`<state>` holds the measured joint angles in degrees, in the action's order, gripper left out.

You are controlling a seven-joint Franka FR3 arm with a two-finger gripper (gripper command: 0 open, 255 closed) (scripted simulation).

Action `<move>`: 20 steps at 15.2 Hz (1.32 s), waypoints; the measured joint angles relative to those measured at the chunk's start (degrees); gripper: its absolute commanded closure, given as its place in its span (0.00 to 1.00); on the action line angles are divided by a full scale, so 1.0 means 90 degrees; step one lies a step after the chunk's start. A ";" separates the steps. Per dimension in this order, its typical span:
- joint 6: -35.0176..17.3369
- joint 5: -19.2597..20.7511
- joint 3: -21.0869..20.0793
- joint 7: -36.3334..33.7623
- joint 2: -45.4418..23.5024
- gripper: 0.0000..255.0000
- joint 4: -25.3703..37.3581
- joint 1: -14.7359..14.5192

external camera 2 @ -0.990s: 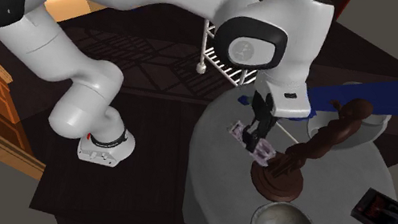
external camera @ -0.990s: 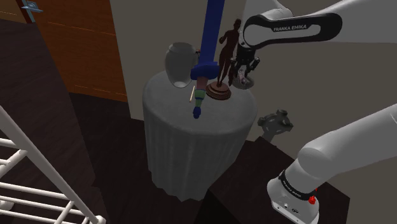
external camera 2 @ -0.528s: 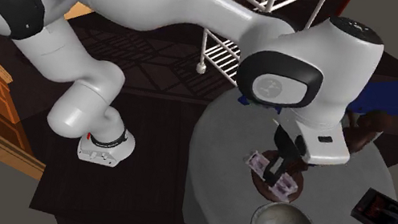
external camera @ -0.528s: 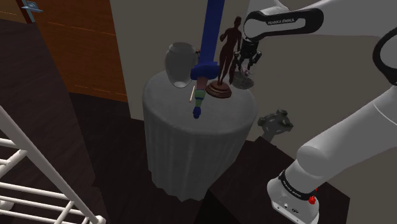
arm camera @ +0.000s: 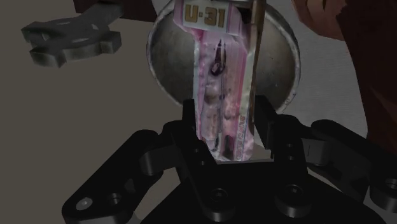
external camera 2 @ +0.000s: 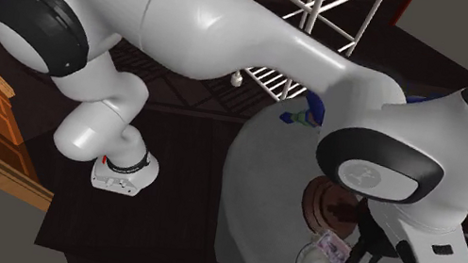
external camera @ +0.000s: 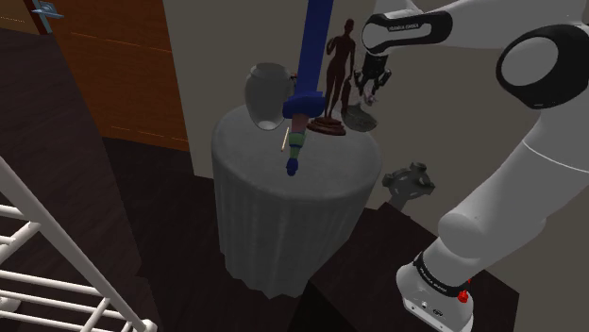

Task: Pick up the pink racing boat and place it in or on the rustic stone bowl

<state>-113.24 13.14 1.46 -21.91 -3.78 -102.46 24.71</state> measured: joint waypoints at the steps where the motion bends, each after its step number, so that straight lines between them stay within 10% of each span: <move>1: 0.0009 -0.0018 0.0027 0.0067 -0.0159 1.00 0.0183 0.0032; 20: -0.1001 0.0023 0.0144 0.0098 -0.0793 1.00 -0.0157 0.0176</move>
<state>-122.25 13.35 2.75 -21.03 -10.92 -103.87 26.29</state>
